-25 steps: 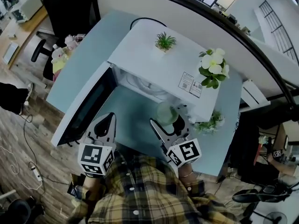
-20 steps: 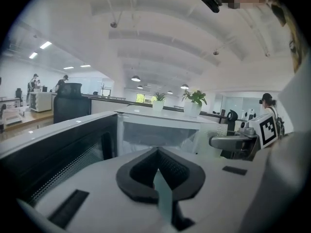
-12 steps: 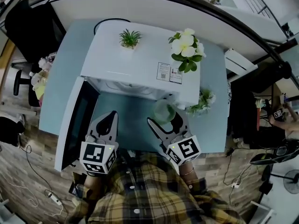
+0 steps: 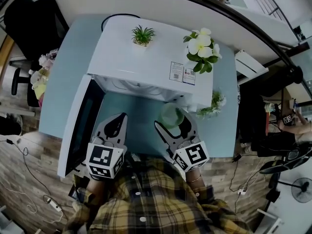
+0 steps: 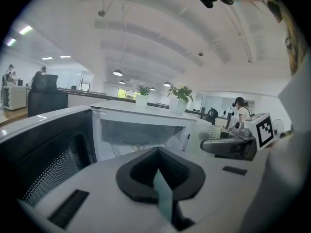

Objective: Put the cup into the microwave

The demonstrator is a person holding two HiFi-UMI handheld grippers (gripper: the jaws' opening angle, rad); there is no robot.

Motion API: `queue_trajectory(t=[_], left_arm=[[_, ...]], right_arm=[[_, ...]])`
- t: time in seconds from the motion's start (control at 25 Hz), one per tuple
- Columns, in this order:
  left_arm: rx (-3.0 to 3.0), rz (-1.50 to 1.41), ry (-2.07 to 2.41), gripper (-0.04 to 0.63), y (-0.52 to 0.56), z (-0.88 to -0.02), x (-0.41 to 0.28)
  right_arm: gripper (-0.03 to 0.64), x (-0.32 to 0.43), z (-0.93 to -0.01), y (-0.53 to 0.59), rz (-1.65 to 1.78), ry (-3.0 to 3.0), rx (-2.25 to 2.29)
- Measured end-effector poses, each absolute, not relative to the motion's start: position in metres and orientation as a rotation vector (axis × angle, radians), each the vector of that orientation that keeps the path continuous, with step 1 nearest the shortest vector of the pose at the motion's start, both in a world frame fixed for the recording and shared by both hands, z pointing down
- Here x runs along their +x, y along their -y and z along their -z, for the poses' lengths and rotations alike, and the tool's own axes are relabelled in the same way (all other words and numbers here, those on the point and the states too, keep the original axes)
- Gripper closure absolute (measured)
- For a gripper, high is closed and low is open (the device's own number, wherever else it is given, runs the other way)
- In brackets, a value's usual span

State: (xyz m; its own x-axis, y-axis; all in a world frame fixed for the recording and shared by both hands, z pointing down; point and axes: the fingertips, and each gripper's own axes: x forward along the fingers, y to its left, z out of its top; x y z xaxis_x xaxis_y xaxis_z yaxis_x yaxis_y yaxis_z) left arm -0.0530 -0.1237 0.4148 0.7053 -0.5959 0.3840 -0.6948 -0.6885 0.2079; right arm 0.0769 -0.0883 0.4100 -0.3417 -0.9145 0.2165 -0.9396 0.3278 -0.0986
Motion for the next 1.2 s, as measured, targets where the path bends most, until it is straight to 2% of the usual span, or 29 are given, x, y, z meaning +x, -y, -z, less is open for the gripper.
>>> queue_trajectory(t=[1.2], left_arm=[[2.525,-0.439,1.075,0.604,0.125,-0.438,-0.092]], right_arm=[[0.250,0.022,-0.458,0.140,-0.252,2.485,1.661]])
